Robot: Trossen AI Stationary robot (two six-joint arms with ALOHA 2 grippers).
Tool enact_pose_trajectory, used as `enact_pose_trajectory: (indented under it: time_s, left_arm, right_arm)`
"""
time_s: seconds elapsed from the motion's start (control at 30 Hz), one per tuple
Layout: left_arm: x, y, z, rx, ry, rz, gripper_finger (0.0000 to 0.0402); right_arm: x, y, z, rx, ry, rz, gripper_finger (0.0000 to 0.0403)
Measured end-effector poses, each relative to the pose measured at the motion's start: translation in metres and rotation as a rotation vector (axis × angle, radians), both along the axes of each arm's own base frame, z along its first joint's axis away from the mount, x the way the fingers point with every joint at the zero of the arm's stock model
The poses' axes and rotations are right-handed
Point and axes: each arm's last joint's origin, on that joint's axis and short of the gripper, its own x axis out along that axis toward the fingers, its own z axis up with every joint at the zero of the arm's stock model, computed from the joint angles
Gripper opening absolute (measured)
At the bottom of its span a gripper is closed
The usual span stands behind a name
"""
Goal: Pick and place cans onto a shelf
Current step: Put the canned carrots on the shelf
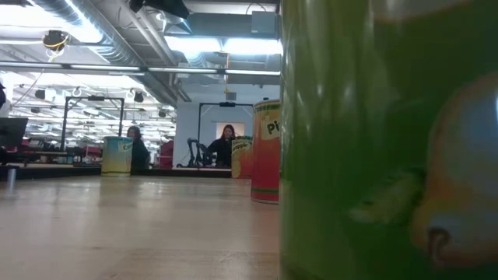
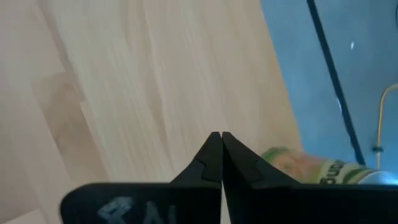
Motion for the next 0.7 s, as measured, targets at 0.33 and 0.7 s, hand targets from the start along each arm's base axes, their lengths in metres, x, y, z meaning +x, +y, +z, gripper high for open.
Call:
enact_pose_trajectory:
  time_s: [0.33, 0.7]
  left_arm:
    - [-0.001, 0.012, -0.001, -0.095, -0.048, 0.067, 0.0063]
    - [-0.001, 0.061, 0.001, -0.166, -0.104, 0.044, 0.0067]
  right_arm:
    - [0.009, 0.021, 0.048, -0.068, -0.146, 0.058, 0.0]
    - [-0.002, 0.04, 0.113, -0.065, -0.405, 0.053, 0.0]
